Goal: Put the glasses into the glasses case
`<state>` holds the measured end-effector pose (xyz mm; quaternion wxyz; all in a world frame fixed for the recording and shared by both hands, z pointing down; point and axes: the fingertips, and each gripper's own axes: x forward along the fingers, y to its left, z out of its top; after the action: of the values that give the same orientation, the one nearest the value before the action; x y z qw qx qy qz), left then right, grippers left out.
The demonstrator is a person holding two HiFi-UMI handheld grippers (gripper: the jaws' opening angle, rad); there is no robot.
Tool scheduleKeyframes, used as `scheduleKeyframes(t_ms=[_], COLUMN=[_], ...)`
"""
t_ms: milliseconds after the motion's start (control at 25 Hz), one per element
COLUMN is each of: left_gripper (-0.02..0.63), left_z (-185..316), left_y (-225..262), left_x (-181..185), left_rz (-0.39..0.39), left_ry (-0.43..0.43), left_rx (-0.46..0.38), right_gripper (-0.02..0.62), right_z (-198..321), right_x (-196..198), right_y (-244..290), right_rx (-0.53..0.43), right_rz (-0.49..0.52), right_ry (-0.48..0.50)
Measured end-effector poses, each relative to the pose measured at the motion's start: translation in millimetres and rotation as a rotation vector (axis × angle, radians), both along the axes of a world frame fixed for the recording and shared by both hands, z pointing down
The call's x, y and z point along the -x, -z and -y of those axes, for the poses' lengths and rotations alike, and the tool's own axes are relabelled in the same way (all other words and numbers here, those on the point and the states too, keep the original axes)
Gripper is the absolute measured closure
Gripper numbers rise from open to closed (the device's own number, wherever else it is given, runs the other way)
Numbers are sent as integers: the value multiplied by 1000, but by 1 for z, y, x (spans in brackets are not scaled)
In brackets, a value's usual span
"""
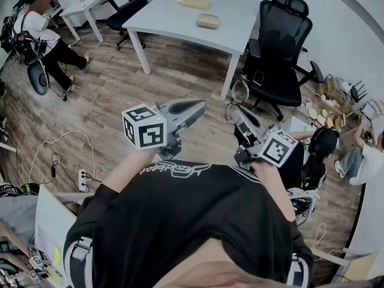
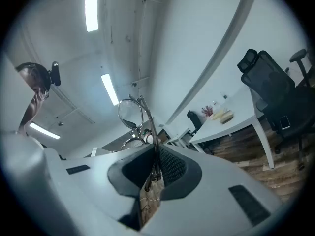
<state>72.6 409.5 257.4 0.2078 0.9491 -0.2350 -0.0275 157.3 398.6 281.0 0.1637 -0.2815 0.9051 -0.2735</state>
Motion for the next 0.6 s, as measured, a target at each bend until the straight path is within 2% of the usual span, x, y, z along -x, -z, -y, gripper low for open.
scheduleKeyframes(t_ms=[320, 600], left_gripper=[600, 601], left_z=[-2, -1], left_y=[-7, -9], left_x=[-8, -22], left_rz=[-36, -23], left_ry=[31, 28], left_rx=[40, 40], right_gripper=[568, 568], right_z=[-5, -3], right_x=[-11, -23], right_y=[-4, 0], right_rx=[3, -9], right_rz=[1, 37], right_ry=[4, 13])
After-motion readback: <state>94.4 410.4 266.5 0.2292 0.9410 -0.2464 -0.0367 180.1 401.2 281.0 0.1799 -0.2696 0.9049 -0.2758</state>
